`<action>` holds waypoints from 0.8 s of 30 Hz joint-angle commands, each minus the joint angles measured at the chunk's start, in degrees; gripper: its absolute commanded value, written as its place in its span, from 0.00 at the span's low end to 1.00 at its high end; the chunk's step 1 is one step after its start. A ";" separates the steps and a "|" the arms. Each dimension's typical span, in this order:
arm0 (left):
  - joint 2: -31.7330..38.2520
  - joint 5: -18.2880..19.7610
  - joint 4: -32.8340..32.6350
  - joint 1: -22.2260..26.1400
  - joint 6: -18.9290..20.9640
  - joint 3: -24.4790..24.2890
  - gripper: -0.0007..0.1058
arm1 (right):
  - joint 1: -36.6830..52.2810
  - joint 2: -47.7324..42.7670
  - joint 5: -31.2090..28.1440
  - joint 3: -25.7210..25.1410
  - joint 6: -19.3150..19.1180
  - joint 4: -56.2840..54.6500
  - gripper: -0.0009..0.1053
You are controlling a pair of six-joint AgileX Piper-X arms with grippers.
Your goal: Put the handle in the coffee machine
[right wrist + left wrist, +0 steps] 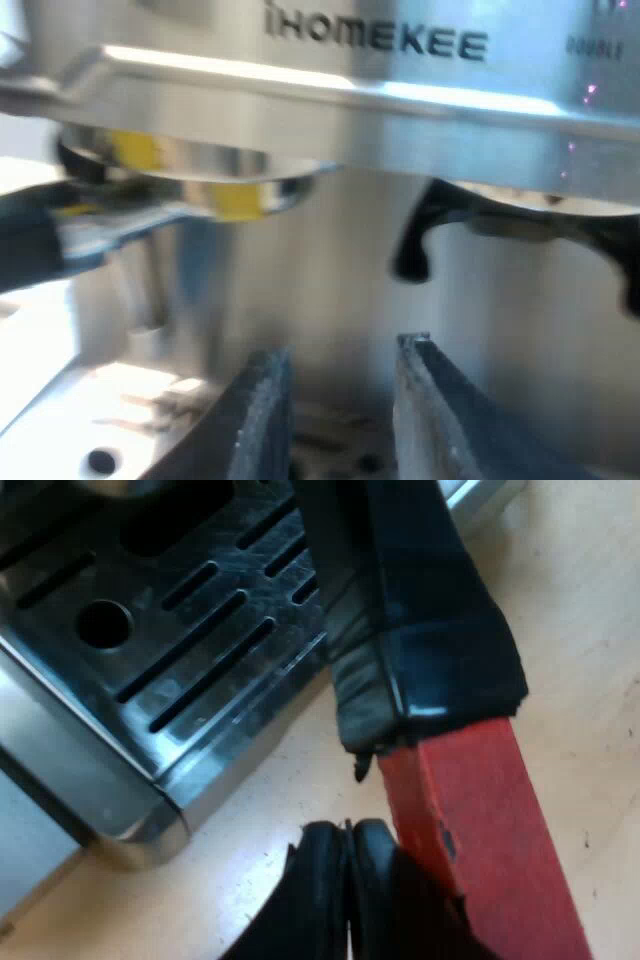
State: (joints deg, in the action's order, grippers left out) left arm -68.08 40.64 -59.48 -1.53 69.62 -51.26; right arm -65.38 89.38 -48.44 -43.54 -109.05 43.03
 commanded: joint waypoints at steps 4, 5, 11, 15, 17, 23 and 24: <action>3.71 -0.20 -1.09 -8.59 2.13 0.09 0.01 | -0.42 -9.94 10.27 0.47 5.75 -16.29 0.29; 4.18 -1.58 -0.57 -10.25 2.58 0.09 0.01 | -0.42 -12.14 11.24 0.47 6.98 -20.16 0.29; 4.75 -3.12 2.06 -15.51 4.53 0.09 0.01 | -0.42 -22.77 18.14 0.47 7.88 -37.32 0.29; 4.75 -3.09 5.17 -18.17 4.73 0.09 0.01 | -0.42 -29.22 18.25 0.47 9.25 -44.26 0.29; 4.75 -3.09 7.82 -20.47 4.73 0.09 0.01 | -0.42 -32.31 18.25 0.47 10.15 -46.48 0.29; 4.75 -3.09 13.93 -25.81 4.73 0.09 0.01 | -0.42 -37.37 19.50 0.47 10.18 -48.46 0.29; 4.75 -3.09 14.26 -25.96 4.73 0.09 0.01 | -0.42 -37.45 19.50 0.47 10.18 -48.46 0.29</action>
State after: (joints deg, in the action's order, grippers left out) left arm -64.14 27.92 -50.27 -25.62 73.63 -50.14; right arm -65.83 52.28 -29.26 -43.05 -98.86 -5.38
